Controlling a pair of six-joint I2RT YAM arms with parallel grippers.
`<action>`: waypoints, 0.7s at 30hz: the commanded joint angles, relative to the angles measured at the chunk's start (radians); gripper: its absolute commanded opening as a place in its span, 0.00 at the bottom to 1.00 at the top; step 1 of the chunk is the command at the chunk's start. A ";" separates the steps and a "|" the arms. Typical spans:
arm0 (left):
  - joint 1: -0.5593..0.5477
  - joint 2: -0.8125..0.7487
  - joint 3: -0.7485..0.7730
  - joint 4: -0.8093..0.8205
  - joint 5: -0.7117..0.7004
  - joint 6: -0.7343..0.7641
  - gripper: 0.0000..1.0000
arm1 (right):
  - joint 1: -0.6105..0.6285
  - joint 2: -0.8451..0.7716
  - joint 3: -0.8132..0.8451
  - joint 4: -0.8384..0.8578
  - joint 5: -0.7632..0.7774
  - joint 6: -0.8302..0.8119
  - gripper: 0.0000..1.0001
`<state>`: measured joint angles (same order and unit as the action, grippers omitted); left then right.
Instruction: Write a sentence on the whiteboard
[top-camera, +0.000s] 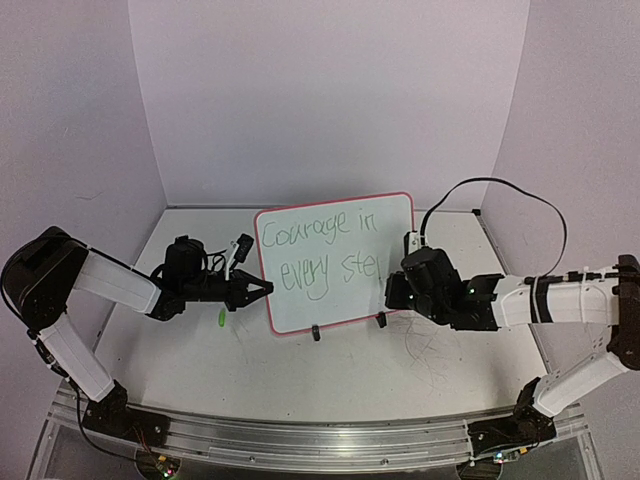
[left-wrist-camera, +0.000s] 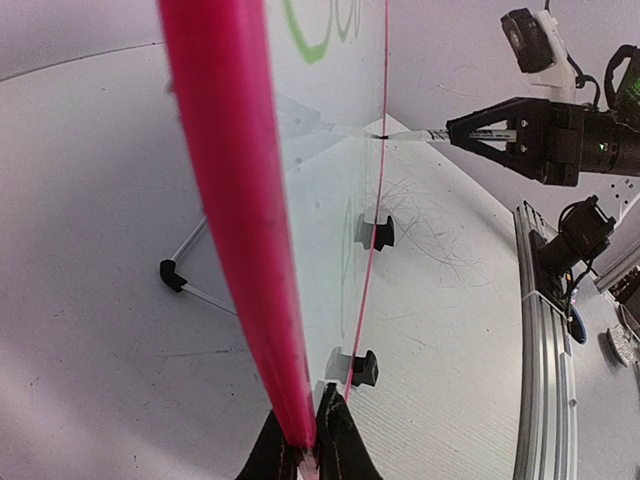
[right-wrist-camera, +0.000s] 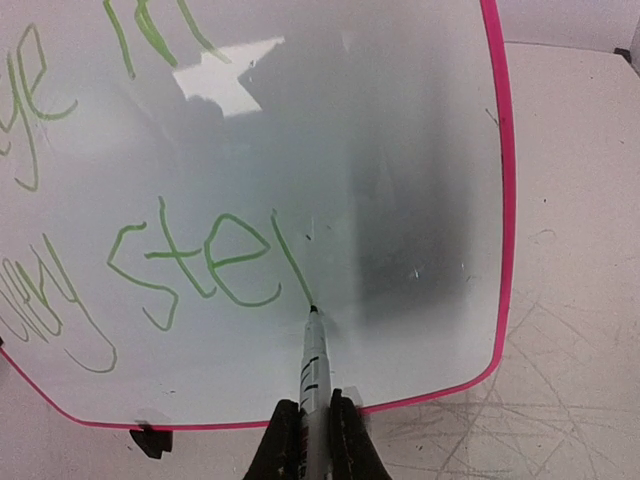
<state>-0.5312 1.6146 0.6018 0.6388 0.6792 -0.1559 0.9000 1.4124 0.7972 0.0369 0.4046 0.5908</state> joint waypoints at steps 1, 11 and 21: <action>0.010 -0.023 0.023 -0.001 -0.107 0.062 0.00 | 0.016 -0.004 -0.025 -0.010 -0.010 0.048 0.00; 0.010 -0.030 0.023 -0.002 -0.110 0.060 0.00 | 0.019 -0.005 0.055 -0.010 0.028 0.017 0.00; 0.010 -0.030 0.025 -0.002 -0.108 0.059 0.00 | -0.008 -0.054 0.092 0.003 0.053 -0.025 0.00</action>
<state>-0.5316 1.6108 0.6018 0.6350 0.6792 -0.1539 0.9072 1.3841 0.8384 0.0161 0.4233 0.5957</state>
